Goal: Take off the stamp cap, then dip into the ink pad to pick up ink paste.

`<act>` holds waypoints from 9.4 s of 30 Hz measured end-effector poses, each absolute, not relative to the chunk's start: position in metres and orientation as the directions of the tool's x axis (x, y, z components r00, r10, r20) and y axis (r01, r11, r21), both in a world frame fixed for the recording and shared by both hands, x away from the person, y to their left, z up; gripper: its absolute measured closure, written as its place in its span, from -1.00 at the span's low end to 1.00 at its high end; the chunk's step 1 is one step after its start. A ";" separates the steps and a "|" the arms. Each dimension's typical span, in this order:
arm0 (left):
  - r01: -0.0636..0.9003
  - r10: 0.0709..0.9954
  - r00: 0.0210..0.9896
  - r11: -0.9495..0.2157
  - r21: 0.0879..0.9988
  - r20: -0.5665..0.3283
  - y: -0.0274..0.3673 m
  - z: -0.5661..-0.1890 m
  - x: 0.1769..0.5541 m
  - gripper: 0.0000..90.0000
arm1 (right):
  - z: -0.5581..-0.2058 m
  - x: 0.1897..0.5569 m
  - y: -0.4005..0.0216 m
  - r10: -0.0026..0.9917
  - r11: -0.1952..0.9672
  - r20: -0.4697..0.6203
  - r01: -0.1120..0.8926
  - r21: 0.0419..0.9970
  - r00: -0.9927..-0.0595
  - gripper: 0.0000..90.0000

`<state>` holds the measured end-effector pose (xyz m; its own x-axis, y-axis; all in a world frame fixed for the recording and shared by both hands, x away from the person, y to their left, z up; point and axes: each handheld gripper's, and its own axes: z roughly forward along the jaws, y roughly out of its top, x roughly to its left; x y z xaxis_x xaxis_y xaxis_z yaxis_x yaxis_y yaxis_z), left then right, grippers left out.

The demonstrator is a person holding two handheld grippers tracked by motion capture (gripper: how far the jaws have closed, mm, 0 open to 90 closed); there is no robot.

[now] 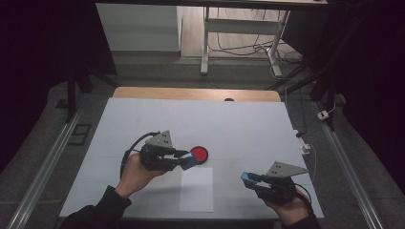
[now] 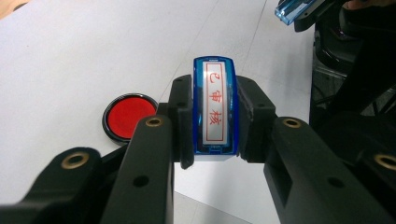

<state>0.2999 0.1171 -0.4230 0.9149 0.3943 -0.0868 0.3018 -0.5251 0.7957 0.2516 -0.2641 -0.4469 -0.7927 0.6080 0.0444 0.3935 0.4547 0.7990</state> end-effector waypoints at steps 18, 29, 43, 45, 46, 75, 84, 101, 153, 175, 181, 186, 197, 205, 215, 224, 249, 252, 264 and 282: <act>0.315 0.426 0.901 -0.508 0.801 -0.084 0.120 -0.422 0.304 0.56 | -0.452 0.238 -0.298 0.688 0.397 0.076 0.462 0.793 -0.721 0.52; 0.325 0.434 0.896 -0.509 0.797 -0.089 0.119 -0.422 0.306 0.56 | -0.452 0.235 -0.301 0.690 0.393 0.082 0.468 0.791 -0.719 0.52; 0.349 0.458 0.885 -0.530 0.773 -0.085 0.112 -0.427 0.319 0.56 | -0.452 0.235 -0.302 0.688 0.385 0.089 0.466 0.797 -0.720 0.52; 0.359 0.466 0.880 -0.529 0.769 -0.090 0.112 -0.428 0.322 0.56 | -0.452 0.235 -0.302 0.688 0.384 0.090 0.466 0.797 -0.720 0.52; 0.362 0.468 0.879 -0.527 0.769 -0.093 0.112 -0.429 0.324 0.56 | -0.452 0.235 -0.302 0.688 0.384 0.090 0.467 0.797 -0.720 0.52; 0.416 0.502 0.858 -0.546 0.727 -0.113 0.087 -0.448 0.368 0.56 | -0.452 0.235 -0.301 0.684 0.397 0.083 0.465 0.791 -0.725 0.52; 0.438 0.518 0.847 -0.552 0.709 -0.120 0.081 -0.458 0.379 0.56 | -0.452 0.235 -0.301 0.682 0.398 0.083 0.465 0.791 -0.726 0.52; 0.456 0.534 0.840 -0.597 0.660 -0.097 0.069 -0.478 0.386 0.56 | -0.452 0.235 -0.300 0.678 0.401 0.080 0.460 0.792 -0.731 0.52; 0.441 0.557 0.830 -0.665 0.602 0.008 0.051 -0.482 0.380 0.56 | -0.452 0.234 -0.299 0.674 0.417 0.073 0.459 0.785 -0.736 0.52; 0.462 0.570 0.821 -0.627 0.627 -0.034 0.057 -0.485 0.381 0.56 | -0.453 0.235 -0.299 0.673 0.412 0.079 0.462 0.785 -0.735 0.52; 0.443 0.573 0.820 -0.639 0.629 0.005 0.053 -0.485 0.377 0.56 | -0.453 0.235 -0.299 0.672 0.413 0.079 0.461 0.785 -0.736 0.52; 0.448 0.576 0.817 -0.628 0.637 -0.006 0.055 -0.486 0.377 0.56 | -0.453 0.235 -0.299 0.672 0.412 0.080 0.462 0.786 -0.736 0.52; 0.442 0.569 0.822 -0.623 0.645 -0.014 0.056 -0.473 0.378 0.56 | -0.453 0.234 -0.300 0.675 0.407 0.079 0.460 0.789 -0.733 0.51; 0.436 0.555 0.831 -0.624 0.648 -0.025 0.055 -0.469 0.376 0.56 | -0.452 0.234 -0.300 0.675 0.408 0.079 0.460 0.788 -0.734 0.51; 0.454 0.555 0.831 -0.629 0.631 -0.045 0.054 -0.479 0.379 0.56 | -0.452 0.234 -0.301 0.674 0.407 0.080 0.460 0.789 -0.734 0.51; 0.462 0.549 0.833 -0.631 0.623 -0.062 0.054 -0.484 0.382 0.56 | -0.452 0.234 -0.300 0.674 0.406 0.081 0.459 0.790 -0.734 0.51; 0.474 0.567 0.823 -0.644 0.601 -0.041 0.048 -0.484 0.379 0.56 | -0.453 0.234 -0.300 0.676 0.412 0.080 0.465 0.783 -0.733 0.51; 0.466 0.568 0.823 -0.653 0.597 -0.022 0.046 -0.483 0.377 0.56 | -0.453 0.234 -0.300 0.676 0.409 0.083 0.466 0.785 -0.732 0.51; 0.482 0.573 0.818 -0.637 0.601 -0.050 0.049 -0.484 0.379 0.56 | -0.453 0.234 -0.300 0.674 0.413 0.081 0.466 0.782 -0.734 0.51; 0.540 0.575 0.801 -0.577 0.612 -0.165 0.060 -0.488 0.389 0.56 | -0.453 0.234 -0.300 0.675 0.413 0.081 0.468 0.781 -0.733 0.51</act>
